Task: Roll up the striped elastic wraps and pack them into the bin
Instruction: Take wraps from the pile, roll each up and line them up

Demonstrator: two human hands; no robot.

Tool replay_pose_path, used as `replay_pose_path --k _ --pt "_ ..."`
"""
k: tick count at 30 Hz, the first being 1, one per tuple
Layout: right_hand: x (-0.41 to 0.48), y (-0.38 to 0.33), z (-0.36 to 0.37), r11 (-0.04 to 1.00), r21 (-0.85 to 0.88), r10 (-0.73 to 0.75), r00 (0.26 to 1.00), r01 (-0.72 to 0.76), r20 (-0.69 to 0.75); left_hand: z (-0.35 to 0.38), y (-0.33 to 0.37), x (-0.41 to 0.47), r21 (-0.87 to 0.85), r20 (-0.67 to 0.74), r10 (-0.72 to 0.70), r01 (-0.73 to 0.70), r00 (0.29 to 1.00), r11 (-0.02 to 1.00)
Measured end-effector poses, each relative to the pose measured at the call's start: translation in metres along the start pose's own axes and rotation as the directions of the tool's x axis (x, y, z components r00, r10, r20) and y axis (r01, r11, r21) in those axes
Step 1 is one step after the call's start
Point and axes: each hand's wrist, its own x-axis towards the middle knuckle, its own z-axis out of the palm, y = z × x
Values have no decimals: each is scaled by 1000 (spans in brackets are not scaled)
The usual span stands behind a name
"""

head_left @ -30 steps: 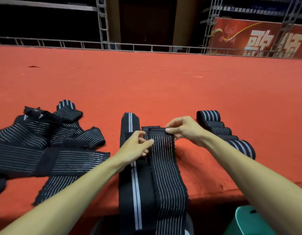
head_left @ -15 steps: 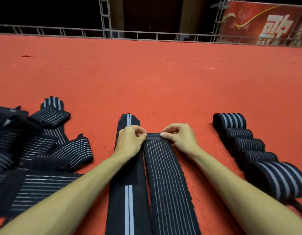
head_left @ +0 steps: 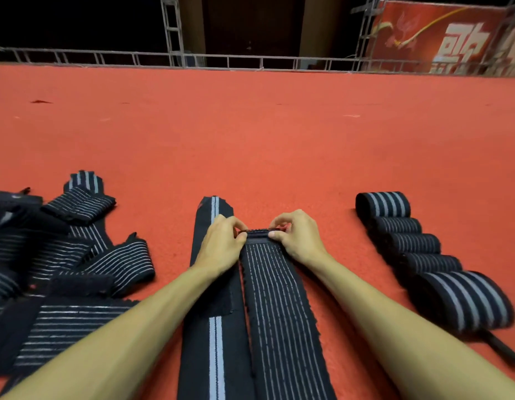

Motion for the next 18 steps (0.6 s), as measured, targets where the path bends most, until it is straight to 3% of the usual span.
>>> replay_pose_path --k 7,12,15,18 --pt "-31 -44 -59 972 -5 -235 971 235 -48 -47 39 -40 -321 146 156 -102 977 942" --pt "-61 -82 -108 954 65 -291 956 292 -17 -85 71 -74 -295 80 331 -295 940 909" --pt "-84 -100 -133 931 295 -244 968 216 62 -108 89 -96 -414 110 276 -208 955 886" --pt "-108 -121 -157 866 484 -245 951 128 188 -136 105 -117 -631 263 222 -7 939 776"
